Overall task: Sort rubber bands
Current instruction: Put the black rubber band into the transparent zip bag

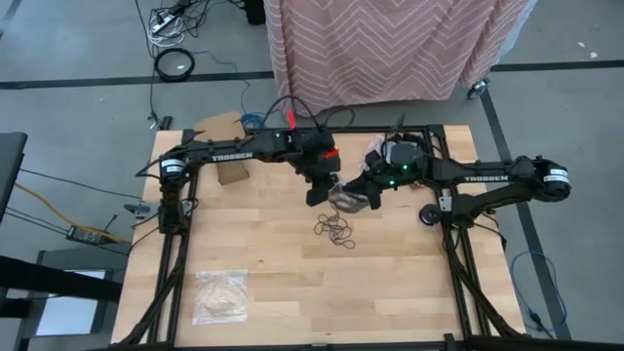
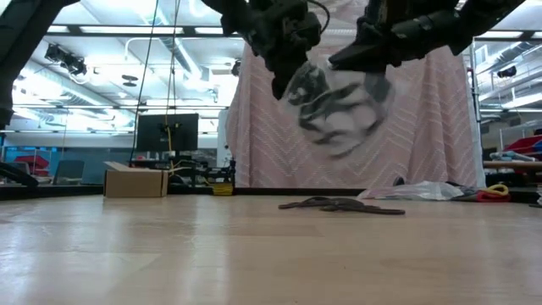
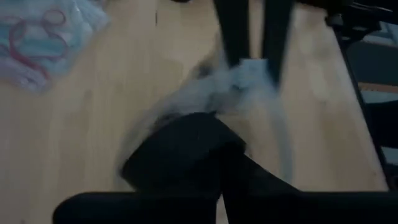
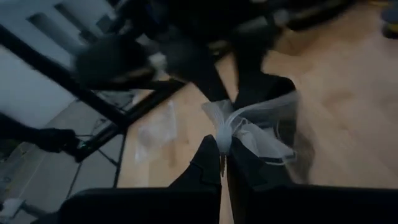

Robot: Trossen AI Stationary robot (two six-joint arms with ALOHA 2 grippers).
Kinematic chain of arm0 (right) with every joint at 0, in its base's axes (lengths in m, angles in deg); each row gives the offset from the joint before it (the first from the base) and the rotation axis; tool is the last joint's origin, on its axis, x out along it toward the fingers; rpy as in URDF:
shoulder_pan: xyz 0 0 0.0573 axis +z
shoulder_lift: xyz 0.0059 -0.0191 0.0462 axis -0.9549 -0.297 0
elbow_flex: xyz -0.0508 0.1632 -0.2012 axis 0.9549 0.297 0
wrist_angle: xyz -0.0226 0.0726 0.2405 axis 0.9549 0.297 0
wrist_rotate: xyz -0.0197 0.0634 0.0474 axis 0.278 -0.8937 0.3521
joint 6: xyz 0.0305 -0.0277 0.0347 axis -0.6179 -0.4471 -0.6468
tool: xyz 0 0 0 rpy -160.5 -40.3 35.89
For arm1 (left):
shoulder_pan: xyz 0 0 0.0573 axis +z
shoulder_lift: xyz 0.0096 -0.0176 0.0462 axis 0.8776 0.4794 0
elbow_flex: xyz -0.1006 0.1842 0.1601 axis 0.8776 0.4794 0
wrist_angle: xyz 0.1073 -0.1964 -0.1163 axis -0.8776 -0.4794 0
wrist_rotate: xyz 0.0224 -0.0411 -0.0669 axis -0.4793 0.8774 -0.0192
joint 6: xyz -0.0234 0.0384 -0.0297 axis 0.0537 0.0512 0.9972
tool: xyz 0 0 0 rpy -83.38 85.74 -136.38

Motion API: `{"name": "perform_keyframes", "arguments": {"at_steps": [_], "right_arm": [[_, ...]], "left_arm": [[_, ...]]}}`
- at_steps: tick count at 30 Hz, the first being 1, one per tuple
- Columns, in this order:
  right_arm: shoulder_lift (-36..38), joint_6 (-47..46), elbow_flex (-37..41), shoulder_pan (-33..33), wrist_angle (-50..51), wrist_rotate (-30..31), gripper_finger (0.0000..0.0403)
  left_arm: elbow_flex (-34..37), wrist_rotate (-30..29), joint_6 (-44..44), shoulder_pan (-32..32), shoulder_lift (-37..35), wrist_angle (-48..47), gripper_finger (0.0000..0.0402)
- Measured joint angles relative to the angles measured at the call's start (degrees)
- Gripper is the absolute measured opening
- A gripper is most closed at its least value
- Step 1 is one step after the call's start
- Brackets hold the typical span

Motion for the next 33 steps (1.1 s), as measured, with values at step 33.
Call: {"name": "perform_keyframes", "arguments": {"at_steps": [33], "right_arm": [[-0.2, 2.8, 0.1, -3.0, -3.2, -3.6, 0.0000]], "left_arm": [[-16.5, 1.0, -3.4, 6.6, -0.9, -12.0, 0.0028]]}}
